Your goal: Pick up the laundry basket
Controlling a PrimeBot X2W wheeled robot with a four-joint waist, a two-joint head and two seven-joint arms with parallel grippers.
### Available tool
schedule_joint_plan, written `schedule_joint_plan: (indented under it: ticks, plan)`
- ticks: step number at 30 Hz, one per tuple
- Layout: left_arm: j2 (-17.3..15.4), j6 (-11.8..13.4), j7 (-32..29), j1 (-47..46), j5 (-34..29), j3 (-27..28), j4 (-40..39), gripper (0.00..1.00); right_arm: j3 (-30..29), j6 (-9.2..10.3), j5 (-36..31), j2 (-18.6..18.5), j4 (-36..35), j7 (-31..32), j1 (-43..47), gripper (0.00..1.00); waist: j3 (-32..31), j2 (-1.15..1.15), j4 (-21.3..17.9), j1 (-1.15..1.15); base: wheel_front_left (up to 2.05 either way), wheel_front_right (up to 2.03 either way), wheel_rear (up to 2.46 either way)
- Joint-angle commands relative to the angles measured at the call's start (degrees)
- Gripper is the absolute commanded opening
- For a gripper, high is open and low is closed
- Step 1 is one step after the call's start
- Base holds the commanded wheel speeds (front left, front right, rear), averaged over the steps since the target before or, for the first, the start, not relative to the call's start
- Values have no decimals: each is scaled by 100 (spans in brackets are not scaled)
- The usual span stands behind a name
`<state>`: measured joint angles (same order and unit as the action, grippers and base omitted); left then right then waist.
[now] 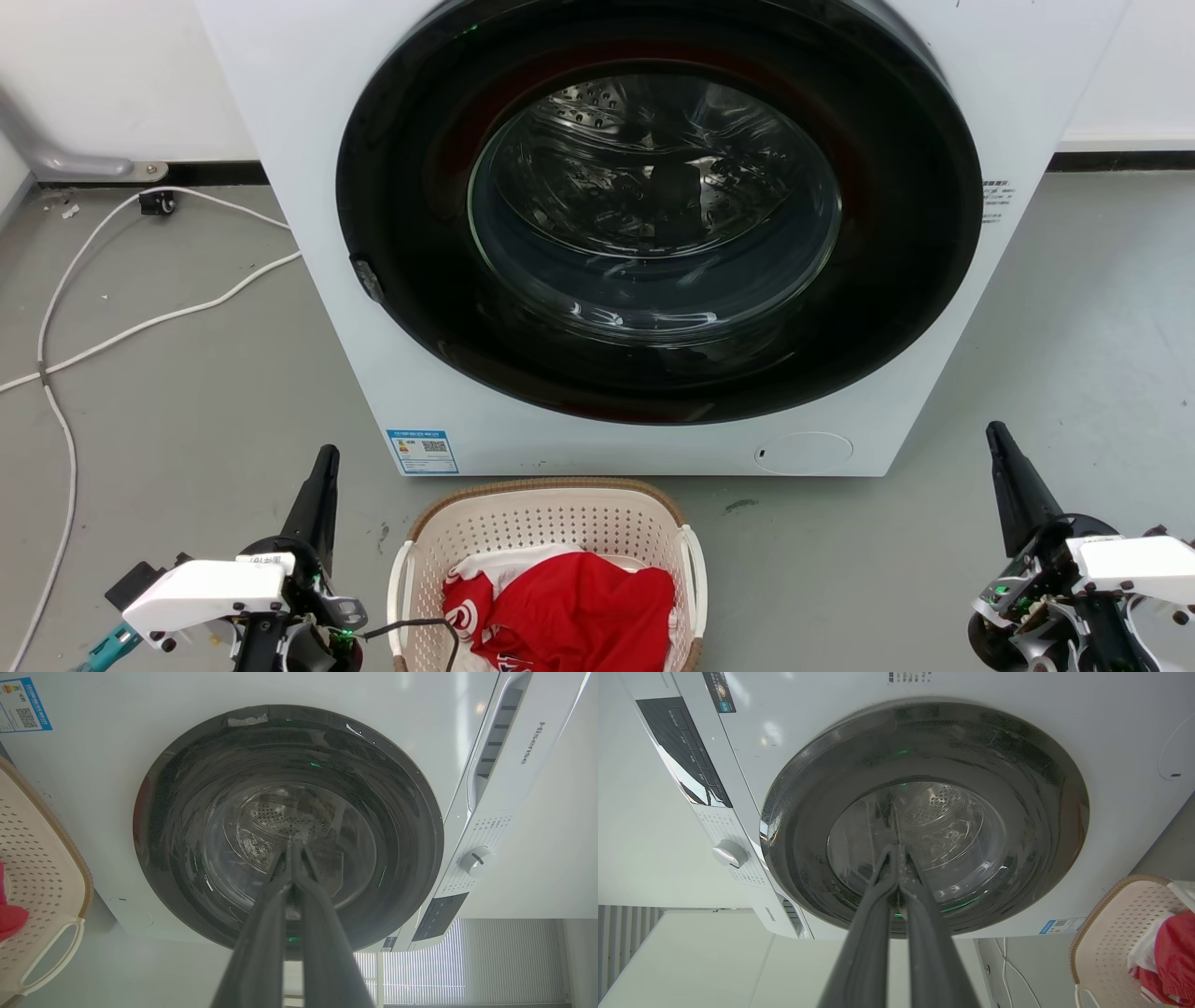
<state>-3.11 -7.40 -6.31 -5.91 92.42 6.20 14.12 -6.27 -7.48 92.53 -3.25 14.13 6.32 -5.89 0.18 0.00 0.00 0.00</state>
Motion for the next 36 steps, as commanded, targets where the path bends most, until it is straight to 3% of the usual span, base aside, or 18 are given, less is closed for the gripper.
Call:
schedule_joint_plan:
  ticks: [1, 13, 14, 25, 36]
  plan:
    - [2, -16, -3, -60, -19, 25, 4, 0, -9, -2, -36, 27, 8, 5, -69, 0, 0, 0, 0, 0, 0, 0, 0]
    - [3, 0, -2, -1, -1, 4, 1, 0, -5, 0, -1, 3, 1, 1, 0, 0, 0, 0, 0, 0, 0, 0, 0]
    - [8, 0, -2, 15, 0, -4, 32, 100, -1, -1, 1, 4, 32, 1, 18, 100, 0, 0, 0, 0, 0, 0, 0]
    - [13, -2, 270, -136, -166, -364, 52, 100, 104, 0, -140, -12, -71, -238, 59, 100, 14, 0, 1, 0, 0, 0, 0]
    - [13, -3, 556, -233, -1475, -592, -168, 100, 176, -1, -1259, -81, -81, -557, 11, 100, 26, 0, 5, 0, 0, 0, 0]
